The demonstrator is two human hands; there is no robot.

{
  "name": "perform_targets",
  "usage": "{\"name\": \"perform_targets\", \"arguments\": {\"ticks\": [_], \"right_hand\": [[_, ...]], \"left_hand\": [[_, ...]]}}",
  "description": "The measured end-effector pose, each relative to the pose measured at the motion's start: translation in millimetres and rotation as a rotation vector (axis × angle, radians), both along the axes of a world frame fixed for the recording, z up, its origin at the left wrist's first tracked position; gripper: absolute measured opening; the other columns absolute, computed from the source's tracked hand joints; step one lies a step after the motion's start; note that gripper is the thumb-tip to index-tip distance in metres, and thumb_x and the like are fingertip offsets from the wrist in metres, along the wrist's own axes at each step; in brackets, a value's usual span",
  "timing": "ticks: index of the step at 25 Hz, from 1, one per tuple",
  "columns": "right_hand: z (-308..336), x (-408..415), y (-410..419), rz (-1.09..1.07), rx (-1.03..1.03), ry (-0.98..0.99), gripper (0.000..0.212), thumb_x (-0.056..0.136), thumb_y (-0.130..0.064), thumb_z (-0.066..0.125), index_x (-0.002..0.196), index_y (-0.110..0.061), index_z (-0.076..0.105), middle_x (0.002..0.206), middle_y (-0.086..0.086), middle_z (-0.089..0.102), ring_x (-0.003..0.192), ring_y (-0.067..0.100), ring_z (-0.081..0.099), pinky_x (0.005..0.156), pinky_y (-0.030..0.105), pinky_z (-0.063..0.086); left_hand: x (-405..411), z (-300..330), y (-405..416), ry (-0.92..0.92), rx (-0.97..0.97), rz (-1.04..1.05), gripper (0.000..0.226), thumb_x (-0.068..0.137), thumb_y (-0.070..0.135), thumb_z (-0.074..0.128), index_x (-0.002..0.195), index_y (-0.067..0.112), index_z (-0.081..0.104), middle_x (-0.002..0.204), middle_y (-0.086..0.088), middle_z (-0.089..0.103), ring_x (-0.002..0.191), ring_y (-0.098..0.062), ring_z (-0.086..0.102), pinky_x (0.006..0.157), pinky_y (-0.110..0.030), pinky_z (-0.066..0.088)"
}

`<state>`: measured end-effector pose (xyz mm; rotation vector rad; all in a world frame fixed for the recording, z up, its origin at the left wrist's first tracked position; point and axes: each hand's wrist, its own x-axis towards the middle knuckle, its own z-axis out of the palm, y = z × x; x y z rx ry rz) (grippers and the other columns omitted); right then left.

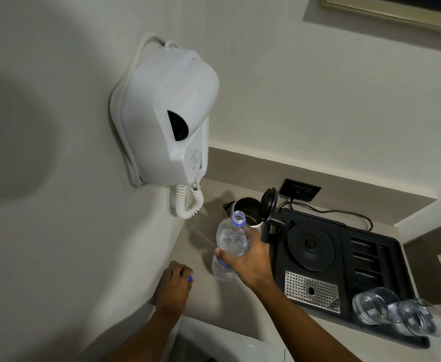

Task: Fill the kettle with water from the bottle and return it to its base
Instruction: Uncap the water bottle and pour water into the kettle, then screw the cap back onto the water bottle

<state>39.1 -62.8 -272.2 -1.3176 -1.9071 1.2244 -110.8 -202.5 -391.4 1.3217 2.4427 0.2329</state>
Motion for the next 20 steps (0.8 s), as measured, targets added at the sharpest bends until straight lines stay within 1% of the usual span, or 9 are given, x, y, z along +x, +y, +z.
{"name": "perform_targets", "arguments": {"ticks": [2, 5, 6, 9, 11, 13, 15, 18, 20], "right_hand": [[-6, -4, -1, 0.014, -0.015, 0.017, 0.076, 0.052, -0.052, 0.087, 0.118, -0.035, 0.054, 0.102, -0.022, 0.063, 0.091, -0.008, 0.062, 0.072, 0.000, 0.045], [-18, -11, -7, 0.059, -0.020, 0.016, 0.079, 0.056, -0.042, 0.093, 0.125, -0.025, 0.057, 0.109, -0.013, 0.066, 0.094, 0.000, 0.064, 0.082, 0.012, 0.050], [-22, -14, -11, 0.066, -0.025, 0.020, 0.080, 0.056, -0.041, 0.094, 0.125, -0.023, 0.056, 0.110, -0.012, 0.066, 0.094, -0.001, 0.064, 0.083, 0.014, 0.051], [-29, -23, -19, 0.072, -0.035, 0.057, 0.079, 0.055, -0.044, 0.092, 0.122, -0.023, 0.055, 0.113, -0.009, 0.065, 0.097, -0.003, 0.063, 0.080, 0.008, 0.047], [-30, -28, -20, 0.082, -0.037, 0.079, 0.079, 0.058, -0.041, 0.093, 0.124, -0.020, 0.055, 0.115, -0.007, 0.065, 0.099, 0.000, 0.064, 0.082, 0.008, 0.046], [-30, -33, -21, 0.114, -0.033, 0.089, 0.081, 0.060, -0.035, 0.093, 0.129, -0.016, 0.054, 0.118, -0.005, 0.063, 0.104, 0.005, 0.063, 0.083, 0.007, 0.046], [-29, -37, -21, 0.144, -0.029, 0.082, 0.079, 0.061, -0.031, 0.094, 0.127, -0.021, 0.051, 0.117, -0.009, 0.061, 0.103, 0.000, 0.061, 0.080, 0.003, 0.045], [-30, -39, -21, 0.187, -0.019, 0.068, 0.080, 0.063, -0.027, 0.094, 0.128, -0.026, 0.047, 0.112, -0.016, 0.055, 0.099, -0.009, 0.059, 0.076, -0.001, 0.044], [-31, -40, -22, 0.204, -0.013, 0.032, 0.083, 0.065, -0.029, 0.094, 0.133, -0.019, 0.048, 0.115, -0.010, 0.055, 0.096, -0.003, 0.057, 0.073, 0.001, 0.044]], "left_hand": [[1, 10, 1, -0.156, 0.153, 0.109, 0.025, 0.089, 0.018, 0.061, 0.114, 0.016, 0.057, 0.123, -0.012, 0.053, 0.106, -0.024, 0.052, 0.087, -0.030, 0.044], [0, 24, 6, -0.232, 0.403, 0.198, 0.022, 0.085, 0.006, 0.067, 0.107, 0.006, 0.064, 0.112, -0.016, 0.058, 0.103, -0.029, 0.057, 0.090, -0.033, 0.045], [0, 34, 10, -0.275, 0.495, 0.236, 0.021, 0.085, 0.007, 0.067, 0.106, 0.006, 0.065, 0.109, -0.015, 0.059, 0.099, -0.029, 0.059, 0.088, -0.033, 0.046], [5, 71, 26, -0.417, 0.710, 0.343, 0.016, 0.089, 0.016, 0.064, 0.105, 0.013, 0.064, 0.104, -0.008, 0.058, 0.089, -0.020, 0.061, 0.082, -0.036, 0.051], [8, 97, 36, -0.491, 0.829, 0.319, 0.013, 0.092, 0.022, 0.060, 0.104, 0.018, 0.062, 0.103, -0.005, 0.058, 0.088, -0.012, 0.062, 0.080, -0.034, 0.052], [8, 125, 42, -0.479, 0.952, 0.260, 0.016, 0.091, 0.031, 0.057, 0.103, 0.021, 0.061, 0.103, -0.002, 0.058, 0.091, -0.013, 0.062, 0.080, -0.026, 0.051], [7, 148, 46, -0.437, 1.016, 0.194, 0.020, 0.091, 0.038, 0.056, 0.104, 0.024, 0.060, 0.105, 0.003, 0.057, 0.094, -0.015, 0.061, 0.081, -0.020, 0.048], [8, 168, 51, -0.318, 0.937, 0.091, 0.023, 0.089, 0.037, 0.060, 0.106, 0.022, 0.061, 0.108, 0.004, 0.054, 0.100, -0.016, 0.059, 0.086, -0.020, 0.047], [7, 172, 53, -0.187, 0.842, 0.037, 0.023, 0.087, 0.031, 0.065, 0.104, 0.016, 0.064, 0.107, -0.002, 0.056, 0.099, -0.017, 0.057, 0.089, -0.026, 0.047]]}}
